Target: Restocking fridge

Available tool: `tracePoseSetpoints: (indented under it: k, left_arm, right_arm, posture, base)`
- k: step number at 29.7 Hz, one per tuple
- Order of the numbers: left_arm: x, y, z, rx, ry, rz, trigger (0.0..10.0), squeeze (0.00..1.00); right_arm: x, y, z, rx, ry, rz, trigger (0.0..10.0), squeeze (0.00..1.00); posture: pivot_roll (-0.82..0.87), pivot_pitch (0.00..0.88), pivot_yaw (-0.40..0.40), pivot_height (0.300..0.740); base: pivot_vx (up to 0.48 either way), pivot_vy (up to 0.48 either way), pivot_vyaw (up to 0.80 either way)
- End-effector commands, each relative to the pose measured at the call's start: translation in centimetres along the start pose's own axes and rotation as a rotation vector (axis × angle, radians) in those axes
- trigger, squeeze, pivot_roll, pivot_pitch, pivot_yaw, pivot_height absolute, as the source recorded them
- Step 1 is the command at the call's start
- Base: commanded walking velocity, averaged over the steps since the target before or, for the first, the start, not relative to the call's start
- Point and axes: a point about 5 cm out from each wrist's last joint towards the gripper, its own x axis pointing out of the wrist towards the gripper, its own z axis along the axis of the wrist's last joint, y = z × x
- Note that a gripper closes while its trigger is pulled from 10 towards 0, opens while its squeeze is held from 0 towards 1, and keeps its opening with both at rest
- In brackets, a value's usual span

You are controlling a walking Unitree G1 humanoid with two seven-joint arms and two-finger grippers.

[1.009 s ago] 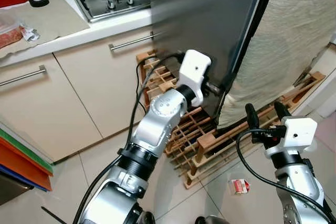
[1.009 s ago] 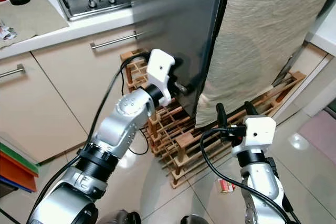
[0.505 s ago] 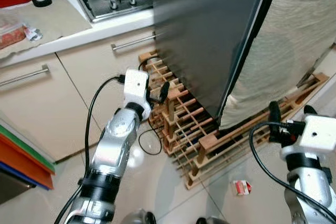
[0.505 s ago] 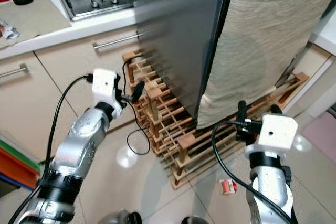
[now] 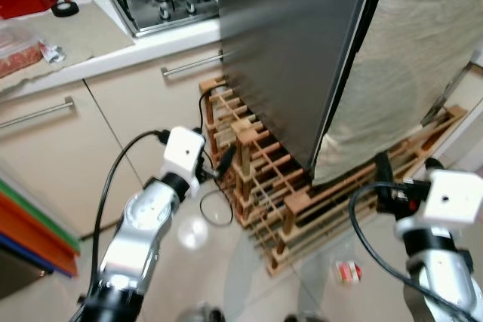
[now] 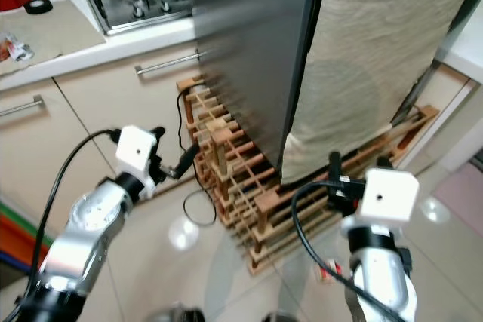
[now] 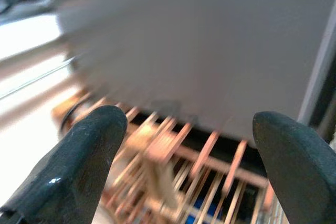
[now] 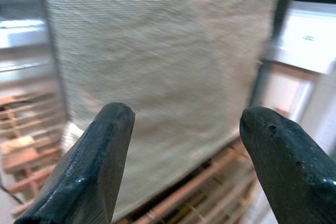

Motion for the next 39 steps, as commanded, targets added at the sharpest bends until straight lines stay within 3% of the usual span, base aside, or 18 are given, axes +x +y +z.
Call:
tracePoseSetpoints:
  k: [1,10,19,30,35,39]
  left_arm:
    - [0.3,-0.1,0.4,0.016,-0.009,-0.003,10.0,0.00]
    - [1.2,-0.4,0.7,0.010,-0.001,0.005,10.0,0.00]
    - [1.7,-2.3,1.4,0.012,-0.048,-0.076,10.0,0.00]
    - [2.9,-1.9,1.8,-0.015,-0.047,-0.031,10.0,0.00]
    - [5.0,-3.4,3.6,-0.036,-0.065,-0.122,10.0,0.00]
    - [5.8,-4.5,4.8,-0.037,-0.084,-0.184,10.0,0.00]
  right_arm:
    - [0.0,0.0,-0.3,-0.017,0.021,0.008,10.0,0.01]
    - [1.5,0.4,-0.6,-0.014,0.020,0.032,10.0,0.00]
    - [2.1,0.4,-0.9,-0.021,0.010,0.051,10.0,0.00]
    - [2.1,0.2,-1.4,-0.024,0.013,0.056,10.0,0.01]
    - [1.8,0.7,-1.9,-0.020,0.037,0.091,10.0,0.00]
    - [1.5,0.6,-2.4,-0.025,0.050,0.099,10.0,0.01]
  posture:
    - [-0.04,0.045,0.050,0.740]
    - [-0.04,0.040,0.049,0.740]
    - [-0.05,0.046,0.049,0.740]
    - [-0.04,0.069,0.041,0.740]
    - [-0.03,0.121,0.031,0.740]
    - [-0.03,0.131,0.034,0.740]
  base:
    - [0.000,0.480,-0.76]
    - [0.000,0.000,-0.06]
    - [0.000,-0.311,0.00]
    - [0.000,-0.125,0.00]
    - [0.000,0.000,0.00]
    - [0.000,0.000,0.00]
